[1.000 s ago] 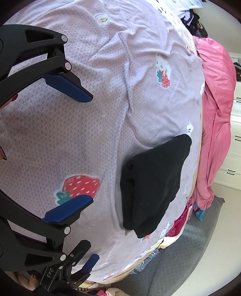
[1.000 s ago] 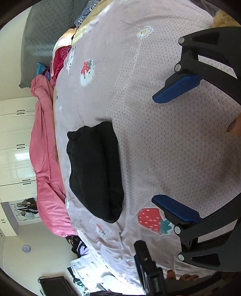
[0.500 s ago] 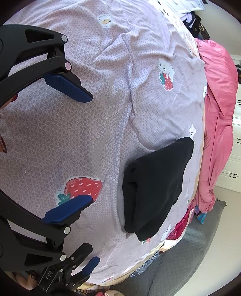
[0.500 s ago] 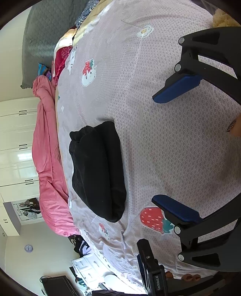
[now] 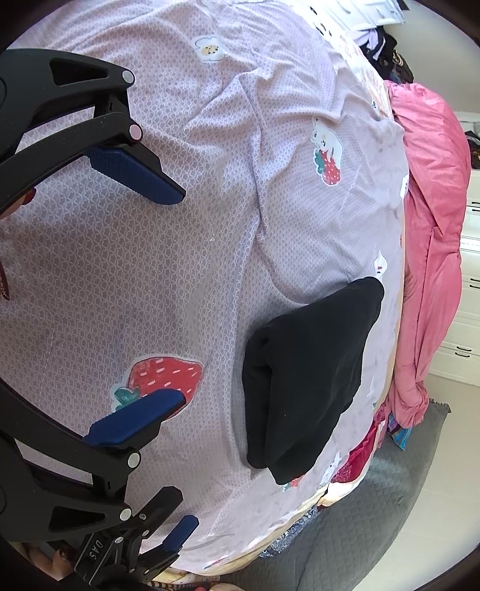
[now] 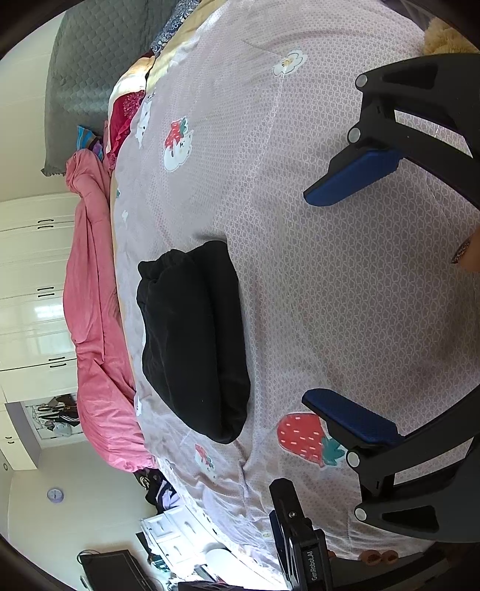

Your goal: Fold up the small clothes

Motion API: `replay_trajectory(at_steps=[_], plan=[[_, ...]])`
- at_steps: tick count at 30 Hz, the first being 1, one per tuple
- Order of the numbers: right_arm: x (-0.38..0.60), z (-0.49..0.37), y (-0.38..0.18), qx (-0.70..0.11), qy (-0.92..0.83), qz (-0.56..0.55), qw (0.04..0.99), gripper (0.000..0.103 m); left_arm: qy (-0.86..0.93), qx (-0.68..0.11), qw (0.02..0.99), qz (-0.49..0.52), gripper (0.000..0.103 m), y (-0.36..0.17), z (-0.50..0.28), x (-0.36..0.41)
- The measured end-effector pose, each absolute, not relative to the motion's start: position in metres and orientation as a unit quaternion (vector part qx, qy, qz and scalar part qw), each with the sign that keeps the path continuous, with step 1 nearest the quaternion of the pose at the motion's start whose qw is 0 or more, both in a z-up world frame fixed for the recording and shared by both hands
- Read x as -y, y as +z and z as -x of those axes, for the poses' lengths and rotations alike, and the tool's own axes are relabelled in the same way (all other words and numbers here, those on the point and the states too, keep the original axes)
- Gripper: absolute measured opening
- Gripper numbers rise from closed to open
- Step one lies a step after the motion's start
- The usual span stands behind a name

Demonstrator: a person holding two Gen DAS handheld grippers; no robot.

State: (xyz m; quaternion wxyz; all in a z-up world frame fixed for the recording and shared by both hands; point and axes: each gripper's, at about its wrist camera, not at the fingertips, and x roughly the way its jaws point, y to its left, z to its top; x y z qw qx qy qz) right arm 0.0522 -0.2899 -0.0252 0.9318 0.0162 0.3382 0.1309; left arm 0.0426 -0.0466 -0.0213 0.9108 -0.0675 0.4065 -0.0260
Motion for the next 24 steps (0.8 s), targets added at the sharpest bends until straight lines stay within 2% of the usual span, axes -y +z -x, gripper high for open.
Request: replay_trajectory(at_steps=[24], plan=[[0.2896,-0.0517,-0.0257,-0.339,0.129,-0.014,0.932,0.099,-0.023,-0.407,0.910,0.070,0.094,-0.0197,-0.0425,0.0451]])
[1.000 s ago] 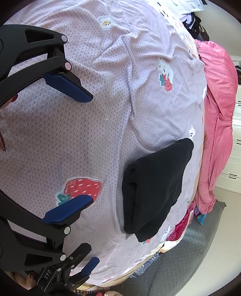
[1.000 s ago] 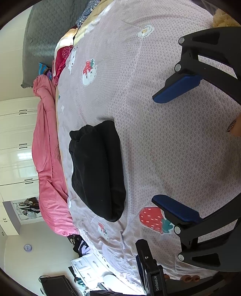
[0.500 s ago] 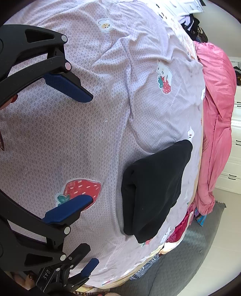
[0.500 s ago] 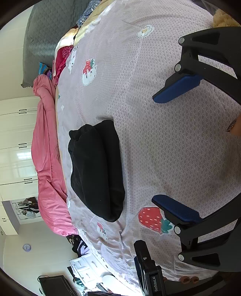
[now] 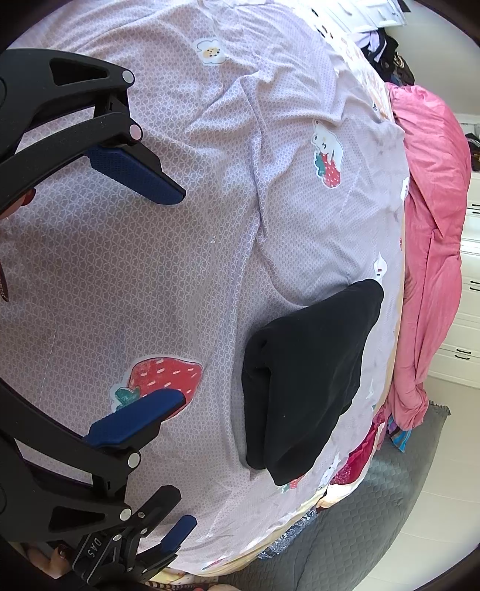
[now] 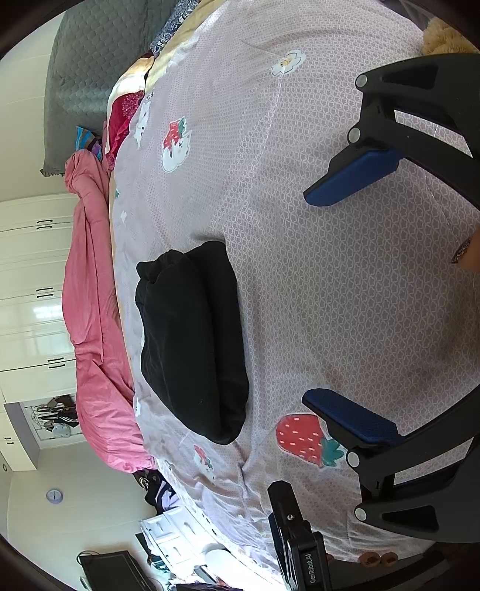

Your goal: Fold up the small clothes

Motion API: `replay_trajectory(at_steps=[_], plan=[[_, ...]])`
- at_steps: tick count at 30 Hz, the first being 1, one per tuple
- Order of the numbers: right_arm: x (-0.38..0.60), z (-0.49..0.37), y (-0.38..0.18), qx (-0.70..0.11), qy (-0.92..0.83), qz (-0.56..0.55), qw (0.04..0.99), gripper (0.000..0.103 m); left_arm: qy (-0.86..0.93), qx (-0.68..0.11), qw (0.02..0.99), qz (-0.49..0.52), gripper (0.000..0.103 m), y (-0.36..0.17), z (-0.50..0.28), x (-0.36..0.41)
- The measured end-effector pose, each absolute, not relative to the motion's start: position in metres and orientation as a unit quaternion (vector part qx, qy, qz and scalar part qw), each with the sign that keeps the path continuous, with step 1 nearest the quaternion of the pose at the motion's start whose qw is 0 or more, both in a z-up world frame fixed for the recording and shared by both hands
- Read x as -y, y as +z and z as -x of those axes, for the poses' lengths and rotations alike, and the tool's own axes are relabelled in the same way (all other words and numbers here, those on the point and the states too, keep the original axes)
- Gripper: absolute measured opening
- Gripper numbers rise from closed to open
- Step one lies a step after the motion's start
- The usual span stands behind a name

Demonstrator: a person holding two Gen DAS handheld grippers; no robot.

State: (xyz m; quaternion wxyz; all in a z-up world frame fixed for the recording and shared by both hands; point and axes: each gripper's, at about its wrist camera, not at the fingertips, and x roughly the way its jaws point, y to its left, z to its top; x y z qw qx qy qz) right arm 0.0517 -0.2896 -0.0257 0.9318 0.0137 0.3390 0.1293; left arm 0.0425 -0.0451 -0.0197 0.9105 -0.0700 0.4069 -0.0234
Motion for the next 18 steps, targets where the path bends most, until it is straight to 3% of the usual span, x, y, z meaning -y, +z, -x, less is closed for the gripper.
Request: replay_trajectory(at_steps=[18], plan=[[0.2915,-0.0520,-0.0244,-0.341,0.128,-0.017,0.931,0.099,-0.021,-0.406,0.911,0.071,0.094,-0.0172,-0.0410,0.0436]])
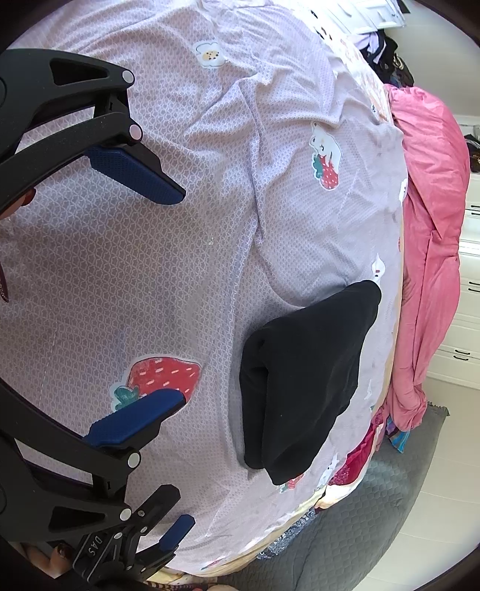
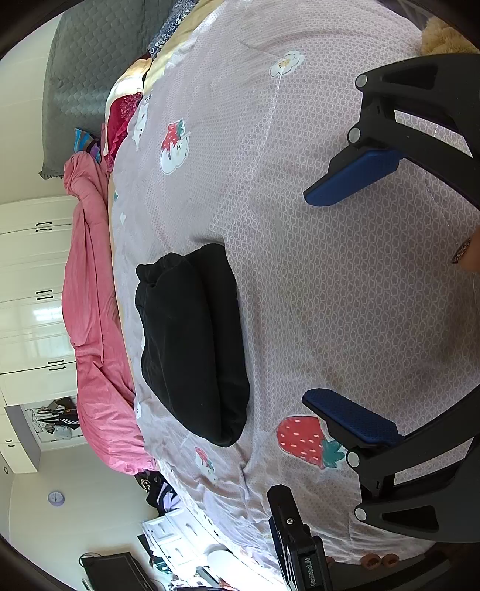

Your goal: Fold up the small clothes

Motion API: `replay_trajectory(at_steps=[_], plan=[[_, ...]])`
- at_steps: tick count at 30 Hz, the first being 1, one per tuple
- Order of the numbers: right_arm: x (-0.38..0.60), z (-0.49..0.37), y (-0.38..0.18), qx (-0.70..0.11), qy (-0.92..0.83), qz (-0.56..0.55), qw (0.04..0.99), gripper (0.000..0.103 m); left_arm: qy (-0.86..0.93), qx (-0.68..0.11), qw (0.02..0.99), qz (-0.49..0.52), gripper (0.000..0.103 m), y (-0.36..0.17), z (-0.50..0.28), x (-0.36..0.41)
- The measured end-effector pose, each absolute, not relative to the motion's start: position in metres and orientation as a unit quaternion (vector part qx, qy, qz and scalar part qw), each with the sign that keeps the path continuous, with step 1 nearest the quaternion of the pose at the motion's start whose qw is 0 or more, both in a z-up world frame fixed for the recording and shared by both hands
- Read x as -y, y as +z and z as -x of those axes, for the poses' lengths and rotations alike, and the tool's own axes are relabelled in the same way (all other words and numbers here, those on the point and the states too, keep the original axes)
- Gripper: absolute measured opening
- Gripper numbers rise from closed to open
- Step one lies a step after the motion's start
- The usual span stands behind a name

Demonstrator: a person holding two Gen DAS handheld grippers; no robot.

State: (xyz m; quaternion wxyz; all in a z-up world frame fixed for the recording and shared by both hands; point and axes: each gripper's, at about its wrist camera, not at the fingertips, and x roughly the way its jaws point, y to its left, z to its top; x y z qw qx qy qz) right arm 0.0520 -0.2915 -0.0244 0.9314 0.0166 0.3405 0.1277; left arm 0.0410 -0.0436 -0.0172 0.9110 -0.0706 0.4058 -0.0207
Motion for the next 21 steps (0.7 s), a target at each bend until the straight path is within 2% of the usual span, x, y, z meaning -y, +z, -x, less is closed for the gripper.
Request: replay_trajectory(at_steps=[21], plan=[[0.2930,-0.0531,-0.0243,-0.341,0.127,-0.018,0.931,0.099,-0.022,-0.407,0.910,0.072,0.094,-0.0163,-0.0406,0.0451]])
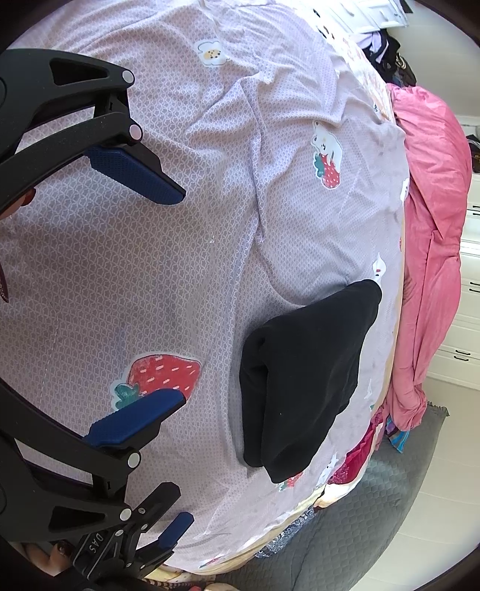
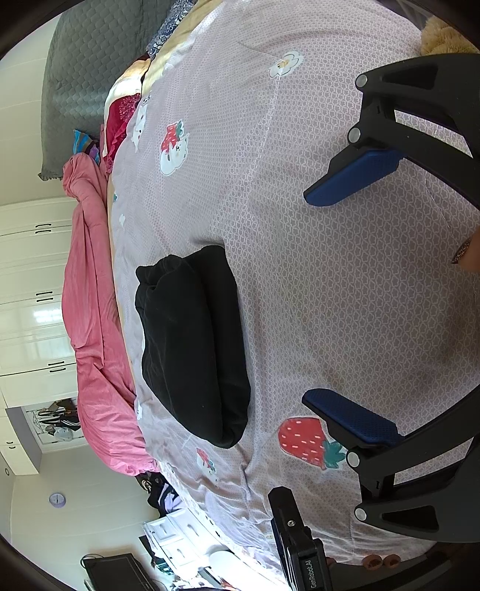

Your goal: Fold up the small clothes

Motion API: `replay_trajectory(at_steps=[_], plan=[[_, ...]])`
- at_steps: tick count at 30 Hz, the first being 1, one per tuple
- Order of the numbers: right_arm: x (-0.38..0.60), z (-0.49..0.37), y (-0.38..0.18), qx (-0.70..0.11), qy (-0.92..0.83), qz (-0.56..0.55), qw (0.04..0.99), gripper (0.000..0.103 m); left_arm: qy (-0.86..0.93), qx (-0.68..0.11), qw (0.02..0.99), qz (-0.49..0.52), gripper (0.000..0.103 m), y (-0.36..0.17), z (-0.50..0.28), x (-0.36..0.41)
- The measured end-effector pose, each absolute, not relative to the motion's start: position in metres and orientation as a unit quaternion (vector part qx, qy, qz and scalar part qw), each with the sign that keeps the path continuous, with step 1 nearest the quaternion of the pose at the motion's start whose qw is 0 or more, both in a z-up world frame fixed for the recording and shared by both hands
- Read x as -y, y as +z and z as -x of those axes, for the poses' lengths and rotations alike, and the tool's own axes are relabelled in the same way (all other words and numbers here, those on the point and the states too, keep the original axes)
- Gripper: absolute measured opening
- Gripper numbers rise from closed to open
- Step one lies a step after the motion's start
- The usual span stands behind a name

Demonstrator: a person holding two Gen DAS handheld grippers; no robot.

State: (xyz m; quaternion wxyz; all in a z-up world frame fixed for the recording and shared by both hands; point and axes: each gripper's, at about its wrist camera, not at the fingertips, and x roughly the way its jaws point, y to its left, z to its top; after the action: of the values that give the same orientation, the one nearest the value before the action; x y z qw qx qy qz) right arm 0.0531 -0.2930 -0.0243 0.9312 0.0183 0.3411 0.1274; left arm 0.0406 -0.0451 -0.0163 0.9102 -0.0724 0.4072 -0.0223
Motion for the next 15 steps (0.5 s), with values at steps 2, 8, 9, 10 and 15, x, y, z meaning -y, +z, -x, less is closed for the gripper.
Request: replay_trajectory(at_steps=[2,8,9,10,15], plan=[[0.2932,-0.0532,-0.0247,-0.342,0.127,-0.018,0.931,0.099,-0.021,-0.407,0.910,0.071,0.094,-0.0161,-0.0405,0.0453],[0.2936,-0.0536,-0.0248,-0.343,0.126,-0.019,0.931,0.099,-0.023,-0.413,0.908,0.072,0.094,-0.0155,-0.0412,0.0458],[0.2942,-0.0541,-0.0251,-0.343,0.126,-0.019,0.931,0.099,-0.022,-0.414,0.907,0.071,0.094,-0.0158,-0.0416,0.0460],[0.2942,-0.0540,-0.0254,-0.343,0.125,-0.019,0.931,0.099,-0.021,-0.414,0.907,0.070,0.094,-0.0159,-0.0416,0.0463],[0.2951,-0.0539,-0.0262,-0.344,0.123,-0.021,0.931,0.099,-0.024,-0.413,0.908,0.069,0.094,-0.0154,-0.0410,0.0476]])
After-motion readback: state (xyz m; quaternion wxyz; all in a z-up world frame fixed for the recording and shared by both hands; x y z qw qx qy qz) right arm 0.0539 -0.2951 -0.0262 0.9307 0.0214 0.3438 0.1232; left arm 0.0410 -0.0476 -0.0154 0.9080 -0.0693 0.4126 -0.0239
